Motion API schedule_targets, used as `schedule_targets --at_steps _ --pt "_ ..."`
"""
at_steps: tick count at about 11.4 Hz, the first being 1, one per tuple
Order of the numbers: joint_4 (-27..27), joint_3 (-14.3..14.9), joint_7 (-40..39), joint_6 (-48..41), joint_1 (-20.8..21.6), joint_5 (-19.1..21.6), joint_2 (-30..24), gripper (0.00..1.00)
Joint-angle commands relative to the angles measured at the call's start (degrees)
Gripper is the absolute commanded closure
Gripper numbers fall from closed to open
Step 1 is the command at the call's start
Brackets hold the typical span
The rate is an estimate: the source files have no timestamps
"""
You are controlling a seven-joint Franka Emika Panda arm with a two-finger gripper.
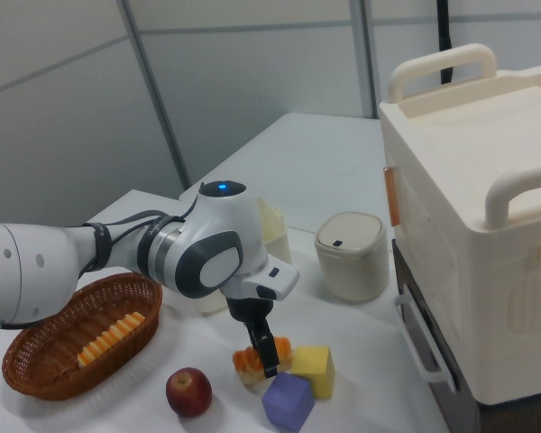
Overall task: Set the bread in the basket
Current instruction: 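Lower the open gripper onto the orange bread slice and close it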
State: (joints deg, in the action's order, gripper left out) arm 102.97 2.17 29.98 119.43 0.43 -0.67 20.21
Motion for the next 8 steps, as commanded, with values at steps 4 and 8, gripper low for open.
schedule_targets --at_steps 4,8 --pt "0.7 -0.1 0.3 1.6 1.2 2.3 1.7 0.0" --pt "0.8 -0.1 0.1 5.2 1.5 2.3 3.0 0.15"
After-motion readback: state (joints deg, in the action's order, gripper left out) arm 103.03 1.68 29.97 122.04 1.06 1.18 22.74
